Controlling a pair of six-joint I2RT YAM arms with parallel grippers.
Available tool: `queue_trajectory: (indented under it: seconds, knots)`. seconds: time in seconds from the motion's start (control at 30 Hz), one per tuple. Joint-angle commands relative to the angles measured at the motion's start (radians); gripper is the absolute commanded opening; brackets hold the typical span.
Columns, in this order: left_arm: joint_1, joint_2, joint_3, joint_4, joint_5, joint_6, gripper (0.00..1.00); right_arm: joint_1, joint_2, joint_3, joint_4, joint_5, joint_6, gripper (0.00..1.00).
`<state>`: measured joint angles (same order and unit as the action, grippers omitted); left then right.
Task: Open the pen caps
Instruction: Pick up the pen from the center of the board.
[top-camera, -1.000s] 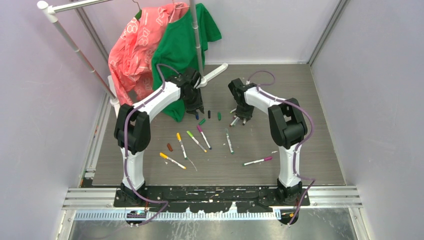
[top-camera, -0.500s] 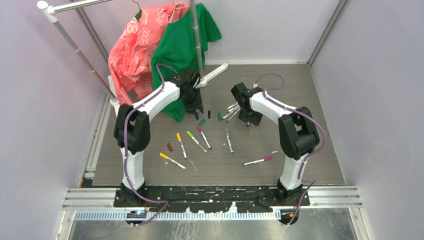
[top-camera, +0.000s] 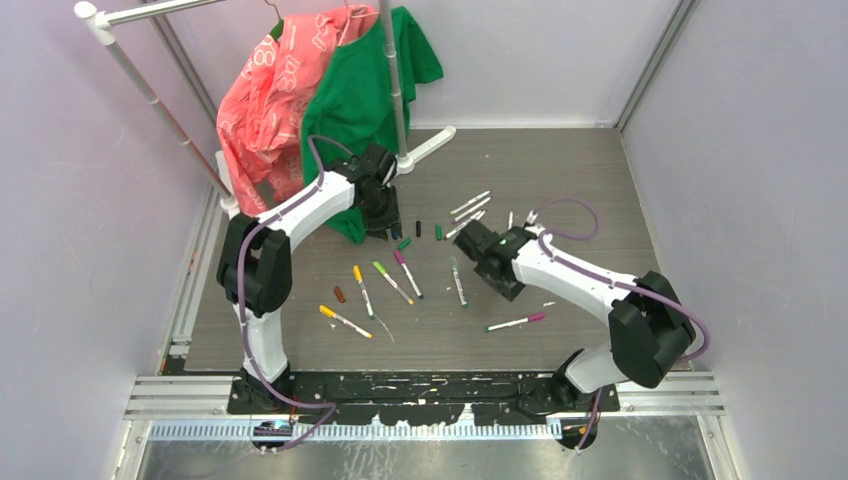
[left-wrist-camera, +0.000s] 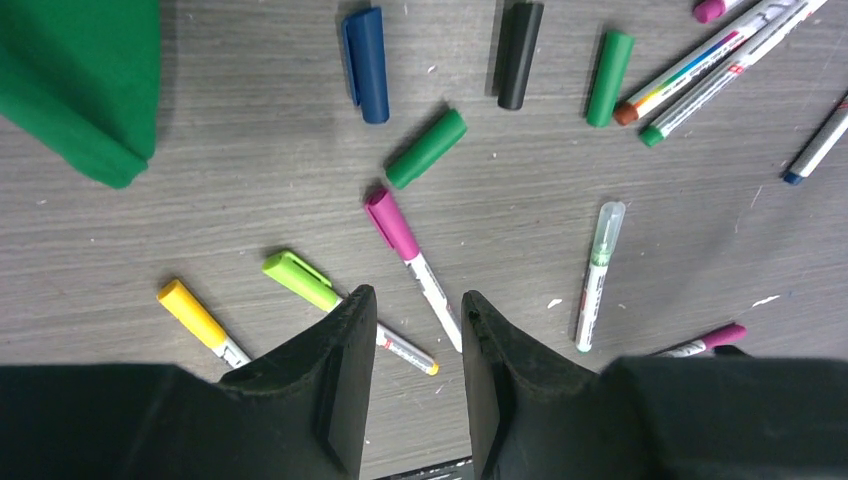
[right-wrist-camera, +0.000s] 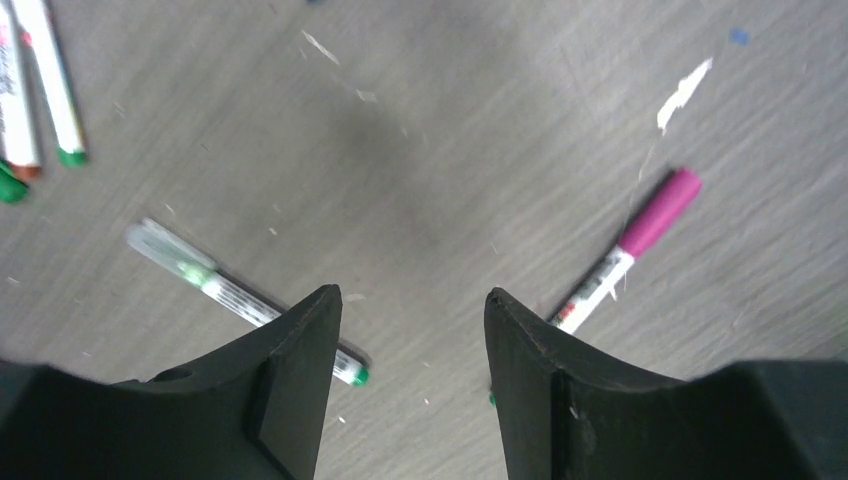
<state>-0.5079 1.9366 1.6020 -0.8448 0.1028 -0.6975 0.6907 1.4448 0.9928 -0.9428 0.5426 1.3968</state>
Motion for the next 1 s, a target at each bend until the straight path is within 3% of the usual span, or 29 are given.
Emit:
queue_trajectory:
  seconds: [0.0,0.43,0.97]
  knots:
    - [-0.020,-0.080,-0.024,0.032,0.006,0.021,0.38,0.121,-0.040,-0.071,-0.036,0.077,0.303,0.60]
    - [-0.046,-0.134,-0.077,0.019,-0.001,0.043,0.37,0.352,-0.051,-0.159,-0.128,0.128,0.693,0.57]
    - [-0.047,-0.143,-0.098,0.025,0.030,0.052,0.37,0.464,-0.084,-0.202,-0.260,0.114,0.926,0.55]
